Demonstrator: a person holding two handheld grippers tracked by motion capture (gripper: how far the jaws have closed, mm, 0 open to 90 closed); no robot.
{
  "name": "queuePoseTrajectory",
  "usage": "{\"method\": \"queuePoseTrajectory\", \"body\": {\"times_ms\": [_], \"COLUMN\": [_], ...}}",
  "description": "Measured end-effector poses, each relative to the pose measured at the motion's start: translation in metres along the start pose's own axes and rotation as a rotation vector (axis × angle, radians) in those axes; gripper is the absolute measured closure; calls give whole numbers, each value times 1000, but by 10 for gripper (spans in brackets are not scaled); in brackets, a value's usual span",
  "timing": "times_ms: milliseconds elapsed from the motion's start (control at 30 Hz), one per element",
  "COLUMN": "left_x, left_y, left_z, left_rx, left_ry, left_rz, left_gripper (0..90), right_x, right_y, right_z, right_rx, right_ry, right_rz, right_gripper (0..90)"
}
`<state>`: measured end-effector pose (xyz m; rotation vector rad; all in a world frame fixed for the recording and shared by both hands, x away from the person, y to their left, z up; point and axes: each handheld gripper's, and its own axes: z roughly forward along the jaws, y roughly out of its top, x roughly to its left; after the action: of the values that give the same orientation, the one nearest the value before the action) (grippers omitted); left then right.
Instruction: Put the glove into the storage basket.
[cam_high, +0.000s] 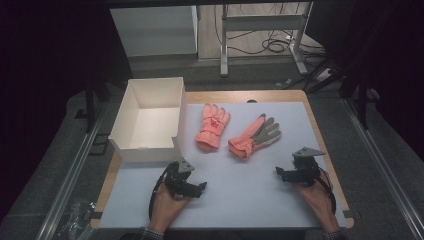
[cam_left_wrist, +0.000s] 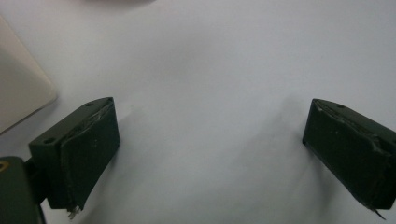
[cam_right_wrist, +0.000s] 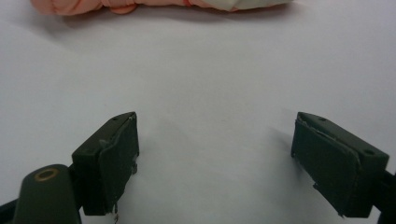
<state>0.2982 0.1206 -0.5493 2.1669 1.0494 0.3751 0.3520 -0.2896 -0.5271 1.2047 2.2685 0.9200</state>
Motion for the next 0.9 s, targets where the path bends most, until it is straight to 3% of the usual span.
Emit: {"method": "queuePoseTrajectory", "body": {"times_ms": [300,600,900], "left_x": [0,0,0], "left_y": [0,0,0], "left_z": [0,0,0], "left_rx": [0,-1,-1], "left_ry": [0,-2,-1], "left_rz": [0,-3,-2], "left_gripper": [39,39,39], "right_x": [2,4,6], "right_y": [11,26,45], "right_z": [-1,6,11], "right_rx": [-14,11,-16], "right_ry": [18,23,69], "right_rz": [5,-40,-17], "right_gripper": [182,184,204]}}
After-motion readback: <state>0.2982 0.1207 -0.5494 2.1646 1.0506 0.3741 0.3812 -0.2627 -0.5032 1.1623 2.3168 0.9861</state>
